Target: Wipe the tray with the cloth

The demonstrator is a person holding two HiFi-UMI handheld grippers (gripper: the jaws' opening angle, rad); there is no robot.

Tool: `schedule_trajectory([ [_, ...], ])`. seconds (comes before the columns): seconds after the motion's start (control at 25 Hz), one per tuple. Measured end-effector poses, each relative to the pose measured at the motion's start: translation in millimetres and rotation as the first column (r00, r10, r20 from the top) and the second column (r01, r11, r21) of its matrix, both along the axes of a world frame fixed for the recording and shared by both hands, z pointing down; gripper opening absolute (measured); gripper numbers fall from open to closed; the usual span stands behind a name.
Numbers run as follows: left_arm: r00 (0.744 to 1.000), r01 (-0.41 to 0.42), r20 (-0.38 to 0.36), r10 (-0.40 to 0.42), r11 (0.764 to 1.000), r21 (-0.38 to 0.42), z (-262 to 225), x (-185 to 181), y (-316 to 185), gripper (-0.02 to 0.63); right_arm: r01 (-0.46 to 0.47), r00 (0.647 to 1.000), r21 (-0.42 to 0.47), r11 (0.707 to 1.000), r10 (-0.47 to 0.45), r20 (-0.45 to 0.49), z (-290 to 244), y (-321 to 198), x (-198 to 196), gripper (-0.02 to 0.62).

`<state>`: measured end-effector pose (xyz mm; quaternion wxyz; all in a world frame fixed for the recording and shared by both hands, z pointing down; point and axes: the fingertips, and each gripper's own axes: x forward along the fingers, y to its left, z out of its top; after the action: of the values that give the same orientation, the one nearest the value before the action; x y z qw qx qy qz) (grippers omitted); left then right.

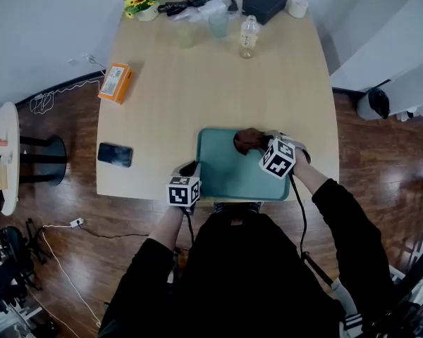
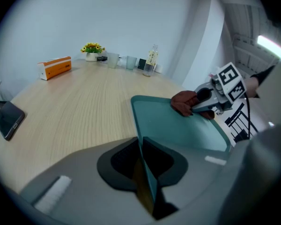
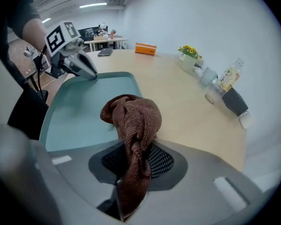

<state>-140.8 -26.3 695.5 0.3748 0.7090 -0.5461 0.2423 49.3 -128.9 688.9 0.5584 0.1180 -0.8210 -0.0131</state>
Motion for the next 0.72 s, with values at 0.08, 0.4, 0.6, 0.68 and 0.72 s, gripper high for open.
schedule_trajectory([
  [0.08, 1.000, -0.001, -0.002, 0.001, 1.000, -0.001, 0.8, -0.4, 0.0, 0.015, -0.021, 1.000, -0.006, 1.000, 0.020, -0.001, -0.2, -8.4, -2.5, 0.098],
  [0.4, 1.000, -0.001, -0.004, 0.001, 1.000, -0.001, 0.8, -2.0, -0.5, 0.015, 0.053, 0.998, -0.050, 0.997, -0.052, 0.030, -5.2, 63.7, -34.2, 0.098],
  [0.6, 1.000, -0.001, -0.003, 0.001, 1.000, -0.004, 1.3, -0.9, 0.0, 0.015, 0.181, 0.983, -0.139, 0.974, -0.173, 0.069, -2.9, 148.8, -62.6, 0.098],
  [0.68, 1.000, -0.001, -0.005, 0.001, 1.000, -0.002, 1.1, -0.2, -0.9, 0.015, 0.226, 0.973, -0.161, 0.961, -0.216, 0.077, -0.4, 172.6, -69.8, 0.098],
  [0.72, 1.000, -0.001, -0.006, 0.001, 1.000, -0.002, 1.0, -0.1, -0.9, 0.014, 0.231, 0.972, -0.168, 0.958, -0.221, 0.080, 0.8, 179.2, -72.4, 0.098],
])
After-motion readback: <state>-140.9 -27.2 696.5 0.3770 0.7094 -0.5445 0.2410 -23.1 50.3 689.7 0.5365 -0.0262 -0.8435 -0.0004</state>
